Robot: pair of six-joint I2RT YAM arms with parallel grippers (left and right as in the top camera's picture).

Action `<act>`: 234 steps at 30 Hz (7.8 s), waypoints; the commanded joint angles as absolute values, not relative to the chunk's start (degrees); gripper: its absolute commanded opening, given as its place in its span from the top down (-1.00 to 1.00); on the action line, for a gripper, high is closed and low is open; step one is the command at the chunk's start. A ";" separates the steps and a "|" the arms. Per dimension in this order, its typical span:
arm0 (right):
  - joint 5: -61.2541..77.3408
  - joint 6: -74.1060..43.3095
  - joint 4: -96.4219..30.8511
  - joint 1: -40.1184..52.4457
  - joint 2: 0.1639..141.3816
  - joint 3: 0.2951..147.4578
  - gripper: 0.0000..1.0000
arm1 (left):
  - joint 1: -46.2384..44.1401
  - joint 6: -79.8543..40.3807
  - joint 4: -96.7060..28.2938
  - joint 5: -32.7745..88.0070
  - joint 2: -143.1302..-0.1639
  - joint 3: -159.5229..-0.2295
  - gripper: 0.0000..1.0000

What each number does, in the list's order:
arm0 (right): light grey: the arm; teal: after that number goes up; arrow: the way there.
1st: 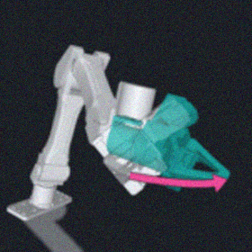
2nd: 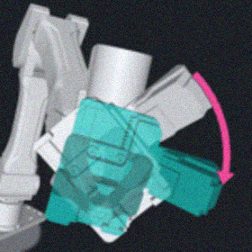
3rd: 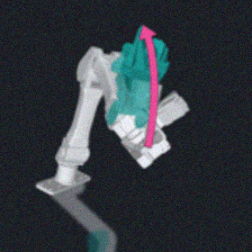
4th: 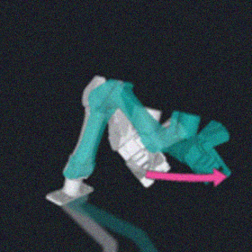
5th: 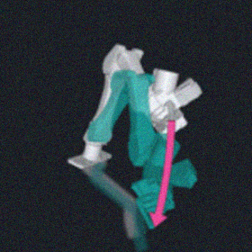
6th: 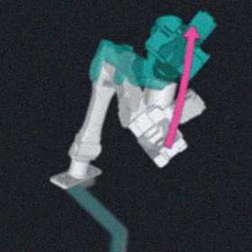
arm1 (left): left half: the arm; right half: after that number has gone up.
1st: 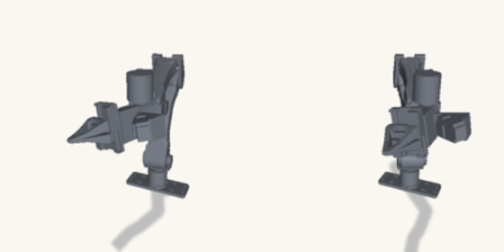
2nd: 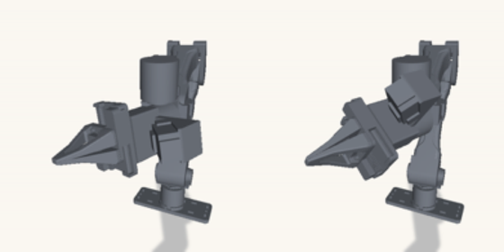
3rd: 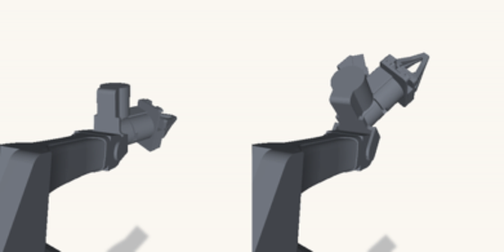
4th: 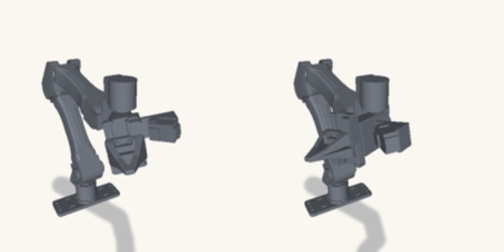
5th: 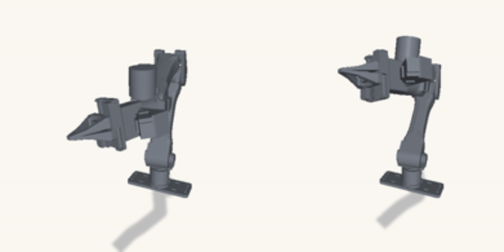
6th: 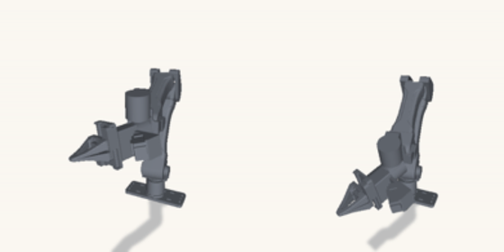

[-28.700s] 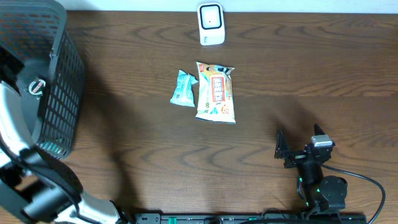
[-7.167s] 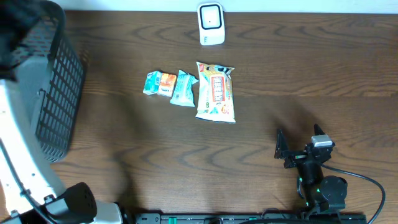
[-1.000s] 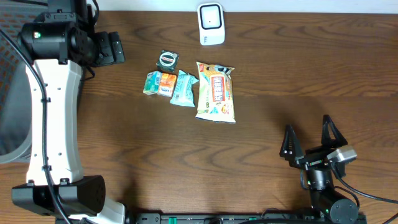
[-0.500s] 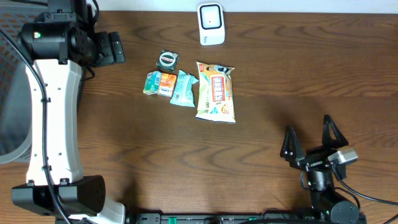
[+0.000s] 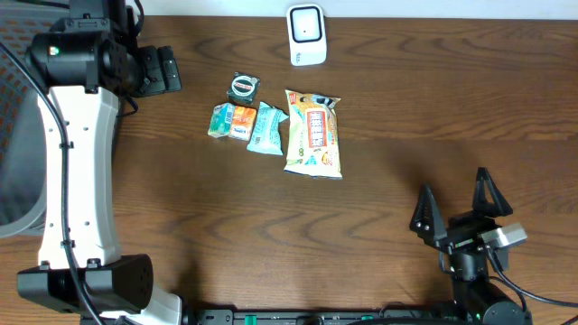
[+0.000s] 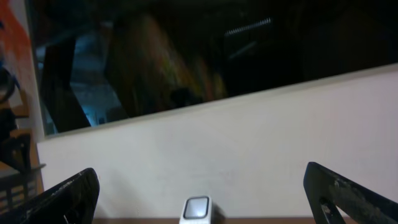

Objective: Scan the item barcode
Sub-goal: 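Open the right gripper and swing the right arm toward the items, then move the right gripper over the yellow-orange wet-wipe packet and lower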

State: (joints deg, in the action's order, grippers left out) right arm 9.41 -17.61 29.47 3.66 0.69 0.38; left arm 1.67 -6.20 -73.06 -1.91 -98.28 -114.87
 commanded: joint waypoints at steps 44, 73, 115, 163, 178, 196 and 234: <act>26.94 8.51 -10.35 4.84 60.12 54.81 -0.99 | 1.98 -6.72 -73.08 -2.83 -98.50 -114.58 -0.96; 32.82 -8.82 -21.32 9.61 70.96 63.64 -0.99 | 1.98 -6.74 -73.08 -2.83 -98.50 -114.58 -0.96; 22.20 -7.35 -54.22 19.55 110.26 102.26 -0.41 | 1.98 -6.74 -73.08 -2.83 -98.50 -114.58 -0.96; -1.41 -19.66 -67.79 17.52 124.14 103.48 0.87 | 1.98 -6.72 -73.08 -2.83 -98.50 -114.58 -0.96; -0.91 -19.22 -69.65 18.31 113.80 106.45 0.28 | 1.98 -6.72 -73.08 -2.83 -98.50 -114.58 -0.96; 8.54 -19.27 -62.39 23.70 113.95 106.34 -0.51 | 1.98 -6.72 -73.08 -2.83 -98.50 -114.58 -0.96; 6.11 -17.28 -56.97 30.30 114.26 105.95 -0.98 | 1.98 -6.72 -73.08 -2.83 -98.50 -114.58 -0.96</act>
State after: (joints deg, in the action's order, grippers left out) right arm 6.98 -18.41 -57.12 29.15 113.91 106.08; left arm 1.74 -6.22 -73.08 -1.91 -98.28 -114.87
